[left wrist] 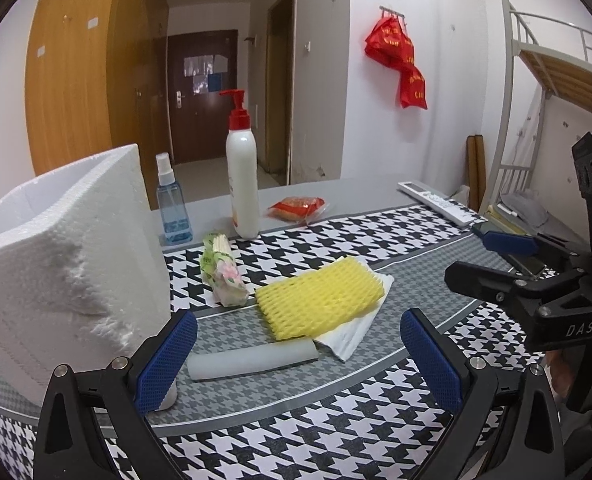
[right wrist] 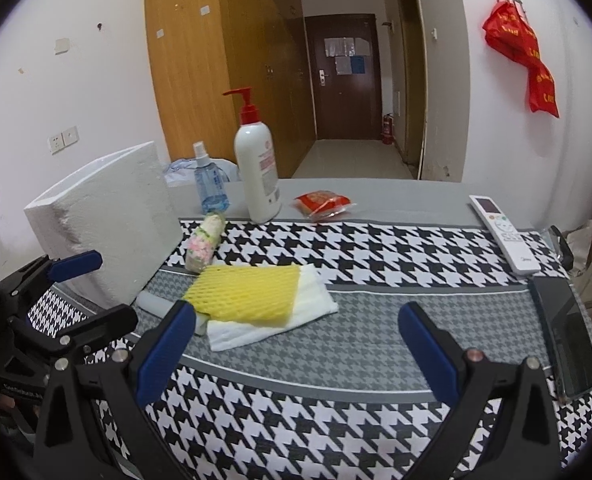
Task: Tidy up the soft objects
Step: 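Lower the left tool onto the yellow foam net and close on it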
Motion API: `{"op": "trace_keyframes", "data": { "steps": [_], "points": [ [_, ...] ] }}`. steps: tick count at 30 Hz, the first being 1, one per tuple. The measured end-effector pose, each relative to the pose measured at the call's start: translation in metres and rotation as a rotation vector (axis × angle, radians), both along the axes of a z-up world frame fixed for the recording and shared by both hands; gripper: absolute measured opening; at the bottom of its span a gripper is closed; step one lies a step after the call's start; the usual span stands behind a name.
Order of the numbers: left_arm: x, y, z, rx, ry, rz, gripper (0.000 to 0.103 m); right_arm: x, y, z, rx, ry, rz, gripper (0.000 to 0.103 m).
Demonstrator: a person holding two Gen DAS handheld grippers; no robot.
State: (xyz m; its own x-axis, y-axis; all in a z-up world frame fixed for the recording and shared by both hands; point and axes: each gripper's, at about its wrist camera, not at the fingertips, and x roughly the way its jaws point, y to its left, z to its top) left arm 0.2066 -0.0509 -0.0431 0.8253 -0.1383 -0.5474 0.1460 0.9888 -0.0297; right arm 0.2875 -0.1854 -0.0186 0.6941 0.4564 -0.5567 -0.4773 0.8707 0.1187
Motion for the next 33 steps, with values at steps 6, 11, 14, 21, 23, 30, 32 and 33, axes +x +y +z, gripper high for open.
{"op": "trace_keyframes", "data": {
  "steps": [6,11,14,21,23,30,32,33],
  "points": [
    [0.015,-0.003,-0.005,-0.001,0.032,0.018,0.102,0.008,-0.004,-0.007,-0.006,0.026,-0.002,0.102],
    [0.026,-0.008,-0.008,0.008,0.057,0.011,0.099,0.012,-0.006,-0.012,-0.008,0.045,0.004,0.102],
    [0.032,-0.009,-0.01,-0.009,0.072,0.017,0.098,0.015,-0.007,-0.014,-0.006,0.05,0.007,0.102],
    [0.046,-0.008,-0.017,-0.026,0.109,0.037,0.095,0.02,-0.006,-0.015,-0.023,0.053,0.013,0.102],
    [0.05,-0.01,-0.018,-0.018,0.119,0.038,0.091,0.022,-0.004,-0.016,-0.022,0.055,0.015,0.102],
    [0.067,-0.012,-0.028,0.009,0.172,0.038,0.084,0.028,-0.005,-0.021,-0.029,0.077,0.01,0.102],
    [0.071,-0.011,-0.031,-0.001,0.182,0.032,0.084,0.03,-0.007,-0.022,-0.027,0.083,0.005,0.102],
    [0.074,-0.011,-0.033,-0.002,0.19,0.034,0.083,0.031,-0.007,-0.022,-0.027,0.085,0.004,0.102]
  ]
}}
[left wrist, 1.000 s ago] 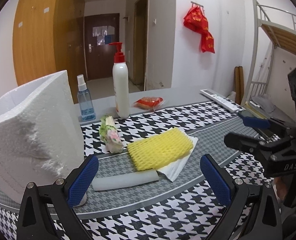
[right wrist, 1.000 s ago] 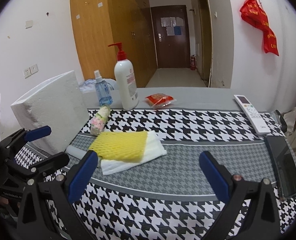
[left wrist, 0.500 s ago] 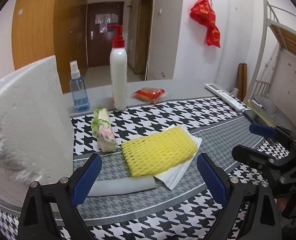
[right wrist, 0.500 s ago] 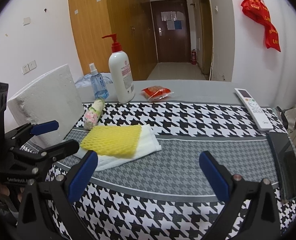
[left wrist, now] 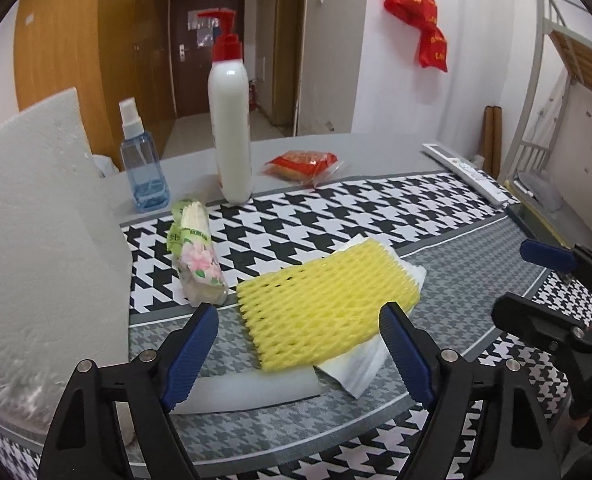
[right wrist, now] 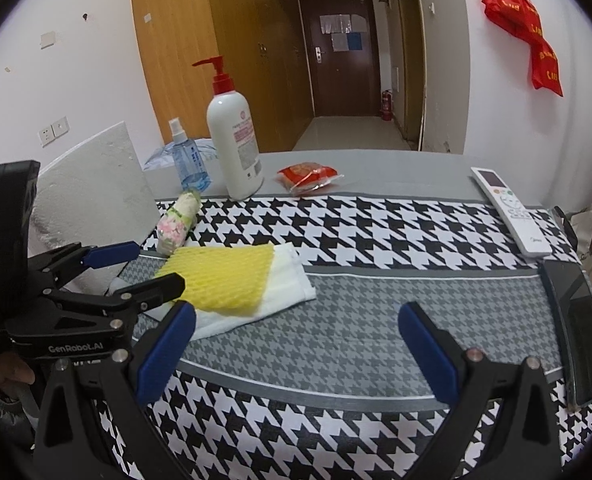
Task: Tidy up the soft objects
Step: 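Lower the left tool onto the yellow foam net and close on it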
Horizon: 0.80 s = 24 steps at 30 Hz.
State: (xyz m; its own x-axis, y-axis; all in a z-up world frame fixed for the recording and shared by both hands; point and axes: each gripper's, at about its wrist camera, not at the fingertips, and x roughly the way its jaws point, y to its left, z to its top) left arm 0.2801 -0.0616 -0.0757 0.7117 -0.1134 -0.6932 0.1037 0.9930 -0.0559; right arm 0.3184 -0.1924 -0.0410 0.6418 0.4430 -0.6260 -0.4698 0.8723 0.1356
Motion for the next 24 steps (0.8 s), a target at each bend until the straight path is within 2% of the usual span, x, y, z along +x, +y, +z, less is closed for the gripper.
{"op": "trace_keyframes", "data": {
  "steps": [4,7,15,18,24],
  "points": [
    [0.006,-0.002,-0.004,-0.003,0.015,-0.012,0.08,0.002,0.0,0.0,0.0,0.001,0.0,0.102],
    [0.012,-0.003,-0.01,0.004,0.041,-0.016,0.072,0.001,0.0,-0.001,-0.003,0.004,0.001,0.102],
    [0.019,-0.002,-0.02,0.003,0.073,-0.018,0.061,0.004,0.0,-0.004,0.002,0.019,0.0,0.102],
    [0.021,-0.006,-0.025,0.016,0.092,-0.035,0.053,0.005,-0.001,-0.004,0.01,0.022,-0.001,0.102],
    [0.019,-0.009,-0.023,0.013,0.078,-0.045,0.032,0.006,-0.002,-0.005,0.003,0.03,-0.005,0.102]
  ]
}}
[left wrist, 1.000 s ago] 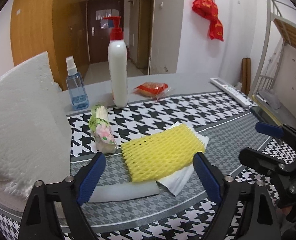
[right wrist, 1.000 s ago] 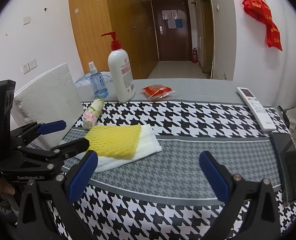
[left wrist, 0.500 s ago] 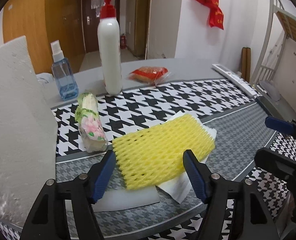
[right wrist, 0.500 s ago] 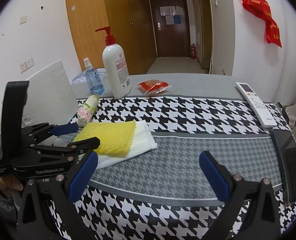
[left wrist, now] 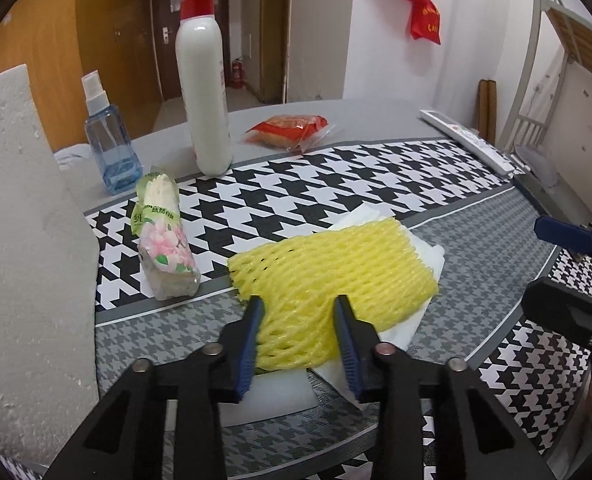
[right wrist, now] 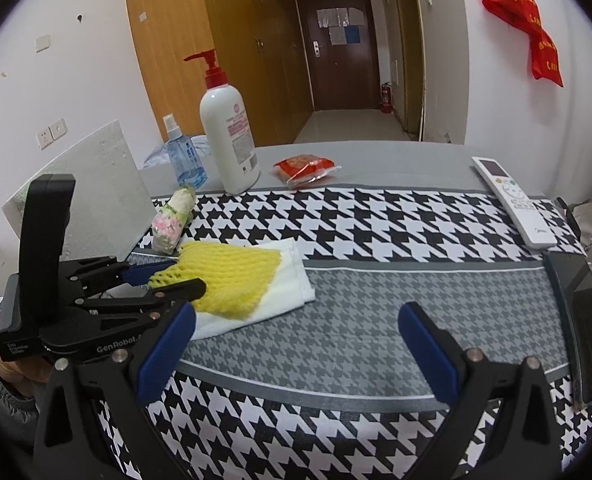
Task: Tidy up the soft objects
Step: 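Lift the yellow net with the left tool while the right tool approaches the white tissue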
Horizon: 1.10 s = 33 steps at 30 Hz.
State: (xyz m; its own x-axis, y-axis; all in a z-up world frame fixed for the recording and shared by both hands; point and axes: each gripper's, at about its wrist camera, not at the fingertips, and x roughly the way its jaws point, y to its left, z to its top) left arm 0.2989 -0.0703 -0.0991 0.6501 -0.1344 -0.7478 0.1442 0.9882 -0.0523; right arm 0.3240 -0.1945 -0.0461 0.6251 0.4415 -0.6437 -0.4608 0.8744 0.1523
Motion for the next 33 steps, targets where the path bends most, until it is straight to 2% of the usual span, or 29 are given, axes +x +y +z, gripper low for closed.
{"op": "trace_keyframes", "data": {
  "steps": [7,13,18,28,30,33],
  "points": [
    [-0.009,0.003,0.009,-0.07,-0.046,-0.031,0.018,-0.002,0.001,-0.001,-0.016,0.001,-0.003,0.102],
    [-0.019,0.005,0.019,-0.115,-0.085,-0.054,0.013,0.0,0.003,-0.003,-0.025,0.014,-0.002,0.102],
    [-0.025,0.011,0.028,-0.113,-0.151,-0.02,0.013,0.0,0.012,-0.005,-0.047,0.023,0.024,0.102],
    [-0.028,0.026,0.029,-0.07,-0.174,0.061,0.013,0.01,0.043,-0.009,-0.07,0.061,0.131,0.102],
    [-0.029,0.029,0.031,-0.059,-0.184,0.072,0.013,0.012,0.05,-0.01,-0.089,0.063,0.147,0.097],
    [-0.029,0.033,0.03,-0.069,-0.176,0.08,0.013,0.016,0.058,-0.012,-0.109,0.074,0.167,0.094]
  ]
}}
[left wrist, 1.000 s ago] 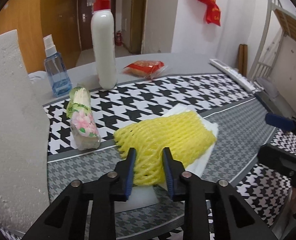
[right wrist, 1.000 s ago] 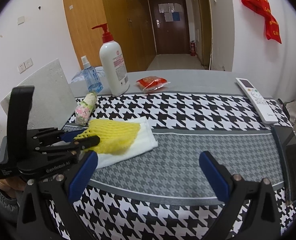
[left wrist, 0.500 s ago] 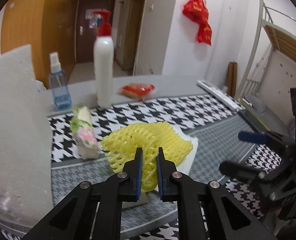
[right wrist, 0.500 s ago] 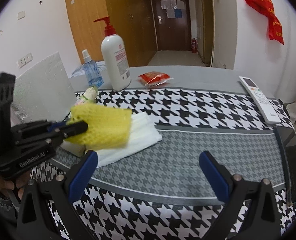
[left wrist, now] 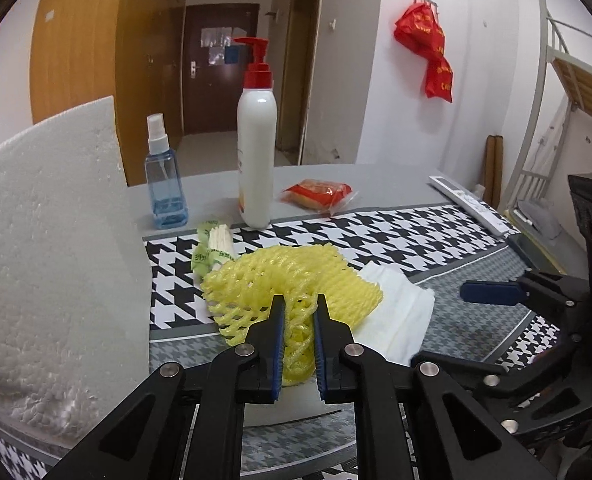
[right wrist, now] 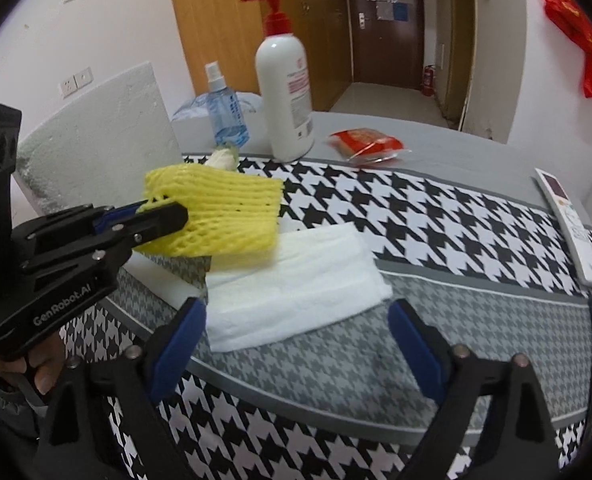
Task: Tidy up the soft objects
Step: 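Lift the yellow net with the left tool while the right tool approaches the white tissue, then close the right tool on the white tissue and lift it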
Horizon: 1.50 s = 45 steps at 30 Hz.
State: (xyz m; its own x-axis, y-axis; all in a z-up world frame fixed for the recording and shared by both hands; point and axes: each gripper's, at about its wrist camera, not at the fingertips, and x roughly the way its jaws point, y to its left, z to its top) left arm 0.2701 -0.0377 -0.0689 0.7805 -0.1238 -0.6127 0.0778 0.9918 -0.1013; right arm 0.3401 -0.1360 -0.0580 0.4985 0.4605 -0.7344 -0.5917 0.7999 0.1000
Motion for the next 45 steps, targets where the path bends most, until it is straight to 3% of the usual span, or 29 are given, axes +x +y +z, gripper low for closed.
{"op": "trace_keyframes", "data": {
  "steps": [14,21,31,37,39,45],
  "points": [
    [0.003,0.01,-0.005,-0.03,0.032,0.022,0.013,0.015,0.021,-0.013,-0.049,0.037,0.04,0.089],
    [0.003,0.011,-0.005,-0.036,0.034,0.022,0.013,0.018,0.029,-0.023,-0.103,0.039,0.048,0.073],
    [0.0,0.012,-0.001,-0.04,0.017,0.024,0.013,0.016,0.033,-0.025,-0.155,0.009,0.04,0.068],
    [-0.001,0.014,0.0,-0.046,0.013,0.026,0.013,0.012,0.032,-0.022,-0.16,0.008,0.06,0.035],
    [-0.003,0.014,0.001,-0.048,0.007,0.026,0.013,0.01,0.031,-0.022,-0.156,0.008,0.071,0.012],
    [-0.009,0.012,0.008,-0.048,-0.024,0.024,0.013,0.009,0.02,-0.017,-0.111,0.023,0.05,0.011]
  ]
}}
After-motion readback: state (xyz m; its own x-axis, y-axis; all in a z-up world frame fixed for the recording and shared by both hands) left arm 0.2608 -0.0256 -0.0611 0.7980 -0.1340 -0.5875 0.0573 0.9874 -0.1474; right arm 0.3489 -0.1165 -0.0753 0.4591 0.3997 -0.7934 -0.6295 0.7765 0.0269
